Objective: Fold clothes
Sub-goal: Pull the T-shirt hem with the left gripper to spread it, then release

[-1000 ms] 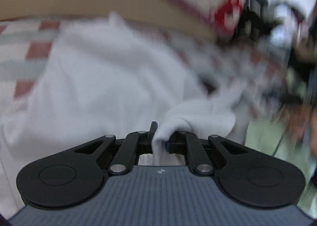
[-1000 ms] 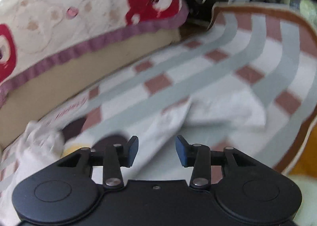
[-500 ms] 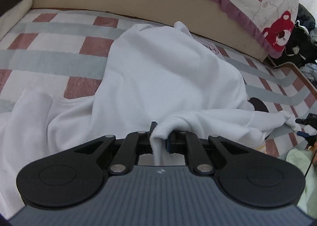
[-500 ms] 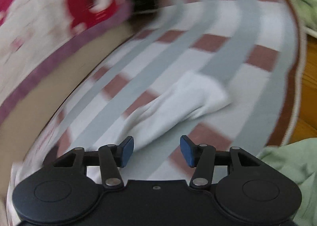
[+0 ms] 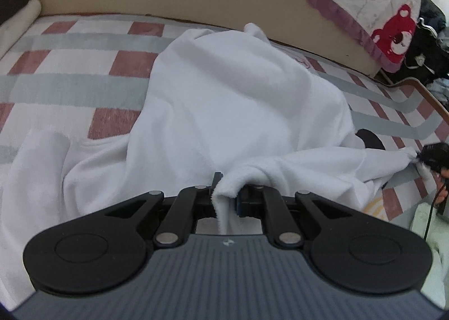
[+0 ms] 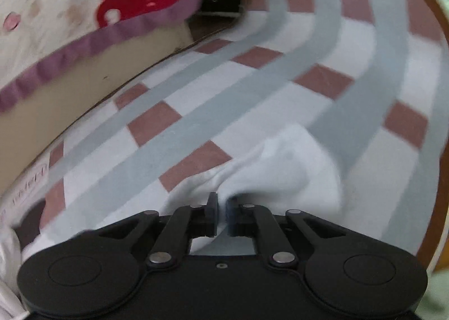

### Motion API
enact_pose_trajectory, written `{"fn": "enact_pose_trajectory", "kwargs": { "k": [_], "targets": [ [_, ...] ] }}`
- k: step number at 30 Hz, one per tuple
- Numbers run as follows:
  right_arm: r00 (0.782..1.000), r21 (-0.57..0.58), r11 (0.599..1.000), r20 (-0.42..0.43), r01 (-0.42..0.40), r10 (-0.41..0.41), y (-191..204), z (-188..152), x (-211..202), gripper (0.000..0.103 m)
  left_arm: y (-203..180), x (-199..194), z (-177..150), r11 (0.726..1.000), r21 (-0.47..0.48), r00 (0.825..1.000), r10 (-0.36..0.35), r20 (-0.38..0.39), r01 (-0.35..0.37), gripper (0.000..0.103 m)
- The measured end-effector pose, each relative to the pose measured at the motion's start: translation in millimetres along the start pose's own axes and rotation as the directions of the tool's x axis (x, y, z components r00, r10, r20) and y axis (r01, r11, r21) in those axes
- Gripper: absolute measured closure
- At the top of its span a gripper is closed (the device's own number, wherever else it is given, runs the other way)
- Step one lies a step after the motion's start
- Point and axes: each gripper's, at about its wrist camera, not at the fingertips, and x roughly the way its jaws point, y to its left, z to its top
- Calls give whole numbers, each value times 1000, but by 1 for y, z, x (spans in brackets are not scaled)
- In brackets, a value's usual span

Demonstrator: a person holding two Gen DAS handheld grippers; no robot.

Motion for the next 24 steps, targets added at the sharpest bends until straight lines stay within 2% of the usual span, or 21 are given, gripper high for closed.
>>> {"fn": "enact_pose_trajectory", "kwargs": {
  "k": [3,7,9,13,14,15,17,18,19,20,21,22,24],
  "targets": [
    [991,-138,990,130,35,-16,5,14,-30,97,-7,-23,7,994,33,994,-108,-2,108,95],
    [970,-288,953,242,95,-24,-3,45,-69,97,-33,-53,14,954,143,964,-266,1,263,95],
    [962,-317,940,268,129,-42,-16,64,-81,97,-51,-57,12,926,172,942,-334,-39,336,96],
    [946,-347,912,304,218,-110,-43,86,-95,97,-80,-50,-2,870,150,877,-441,-192,470,96],
    [944,-356,904,307,236,-125,-49,89,-95,97,-86,-48,-9,861,163,870,-446,-209,481,96],
    [945,-365,898,297,245,-137,-54,88,-91,97,-94,-44,-16,861,183,872,-431,-230,474,96],
    [948,-383,884,271,267,-168,-64,86,-81,96,-110,-28,-35,876,232,891,-353,-286,422,94],
    [949,-374,883,236,285,-207,-69,82,-72,95,-117,-19,-45,876,259,892,-319,-321,407,88],
    [949,-333,892,183,305,-256,-75,78,-64,88,-124,-10,-55,874,284,889,-282,-361,393,78],
    [945,-293,899,127,326,-301,-80,74,-56,79,-128,-3,-65,870,305,880,-250,-404,387,75],
    [938,-228,910,68,345,-339,-84,70,-52,77,-132,-1,-72,863,324,871,-229,-434,388,75],
    [943,-125,935,21,333,-333,-83,63,-59,74,-134,-1,-77,854,341,866,-218,-451,392,74],
    [983,61,982,-8,181,-181,-75,41,-84,70,-132,-14,-78,834,365,868,-240,-434,413,69]
  ]
}}
